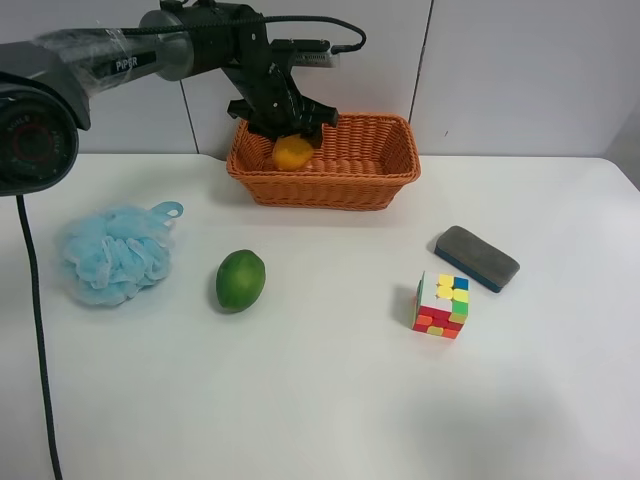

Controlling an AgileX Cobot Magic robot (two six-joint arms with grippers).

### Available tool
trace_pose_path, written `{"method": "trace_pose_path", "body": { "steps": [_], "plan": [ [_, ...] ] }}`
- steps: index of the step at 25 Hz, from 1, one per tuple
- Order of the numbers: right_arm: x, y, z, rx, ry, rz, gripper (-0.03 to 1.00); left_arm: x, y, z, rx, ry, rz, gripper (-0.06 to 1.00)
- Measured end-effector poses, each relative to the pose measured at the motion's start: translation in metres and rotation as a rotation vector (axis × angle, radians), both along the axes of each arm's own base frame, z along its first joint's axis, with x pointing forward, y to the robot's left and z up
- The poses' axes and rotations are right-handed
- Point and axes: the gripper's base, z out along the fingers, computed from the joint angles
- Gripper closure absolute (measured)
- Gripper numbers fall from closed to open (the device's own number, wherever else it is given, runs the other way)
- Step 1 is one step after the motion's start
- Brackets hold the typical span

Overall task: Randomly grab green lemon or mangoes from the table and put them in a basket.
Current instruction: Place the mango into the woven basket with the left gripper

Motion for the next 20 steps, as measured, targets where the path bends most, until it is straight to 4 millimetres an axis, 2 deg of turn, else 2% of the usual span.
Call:
{"method": "trace_pose_path", "body": {
  "steps": [3,4,7,10,12,15,20],
  "plan": [
    [0.000,0.000,0.000,0.000,0.000,0.000,-0.03,0.001,0.000,-0.001,-0.004,-0.006,0.001,0.33],
    [0.000,0.000,0.000,0.000,0.000,0.000,-0.03,0.001,0.000,0.000,-0.005,-0.010,0.002,0.29],
    [0.000,0.000,0.000,0.000,0.000,0.000,-0.03,0.002,0.000,0.000,-0.009,-0.017,0.003,0.02],
    [0.000,0.000,0.000,0.000,0.000,0.000,-0.03,0.001,0.000,0.003,-0.013,-0.014,0.003,-0.03],
    [0.000,0.000,0.000,0.000,0.000,0.000,-0.03,-0.003,0.000,0.014,-0.030,-0.002,0.005,-0.04],
    [0.000,0.000,0.000,0.000,0.000,0.000,-0.03,-0.014,0.005,0.046,-0.035,0.014,0.001,-0.05],
    [0.000,0.000,0.000,0.000,0.000,0.000,-0.03,-0.053,0.023,0.125,0.001,0.054,-0.013,-0.05]
  ]
}}
